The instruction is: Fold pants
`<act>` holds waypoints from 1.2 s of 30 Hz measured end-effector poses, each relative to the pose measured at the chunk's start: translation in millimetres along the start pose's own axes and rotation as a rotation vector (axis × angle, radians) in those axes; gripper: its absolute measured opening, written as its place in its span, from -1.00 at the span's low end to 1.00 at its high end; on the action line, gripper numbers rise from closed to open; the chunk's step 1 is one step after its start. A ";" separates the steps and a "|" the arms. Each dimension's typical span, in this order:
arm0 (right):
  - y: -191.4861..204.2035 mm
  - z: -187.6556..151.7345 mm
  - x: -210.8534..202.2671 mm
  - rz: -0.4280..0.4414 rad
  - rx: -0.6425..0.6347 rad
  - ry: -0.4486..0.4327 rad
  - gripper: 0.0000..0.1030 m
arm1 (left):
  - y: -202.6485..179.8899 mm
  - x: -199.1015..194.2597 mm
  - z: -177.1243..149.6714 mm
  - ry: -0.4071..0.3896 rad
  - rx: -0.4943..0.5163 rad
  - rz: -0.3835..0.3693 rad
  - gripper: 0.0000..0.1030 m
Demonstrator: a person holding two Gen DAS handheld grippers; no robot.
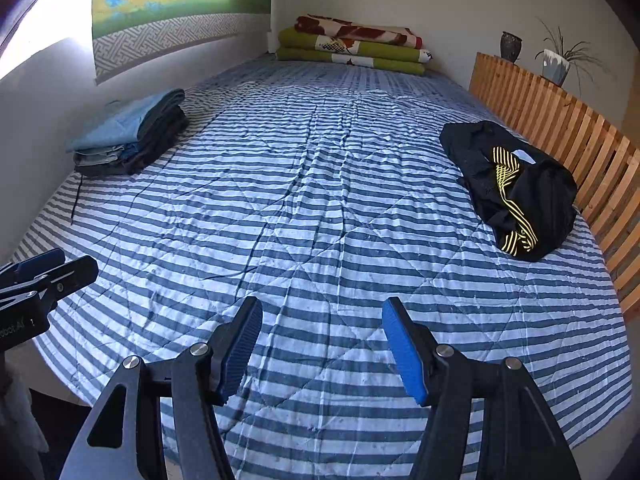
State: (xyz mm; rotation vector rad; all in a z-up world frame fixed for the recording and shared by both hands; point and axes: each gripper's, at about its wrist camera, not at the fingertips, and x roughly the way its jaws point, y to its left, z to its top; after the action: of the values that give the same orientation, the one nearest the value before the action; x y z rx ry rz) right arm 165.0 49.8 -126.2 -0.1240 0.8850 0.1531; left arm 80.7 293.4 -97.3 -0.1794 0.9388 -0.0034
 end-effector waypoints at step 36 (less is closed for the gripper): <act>4.9 34.2 90.5 -0.088 0.030 0.026 0.14 | -10.6 127.3 53.0 0.053 0.033 0.044 0.72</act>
State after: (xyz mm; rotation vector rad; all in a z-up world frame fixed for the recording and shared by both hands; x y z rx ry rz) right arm 246.5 67.9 -175.4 -0.1367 0.9062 0.0561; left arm 199.4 280.6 -167.2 -0.1282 0.9946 0.0168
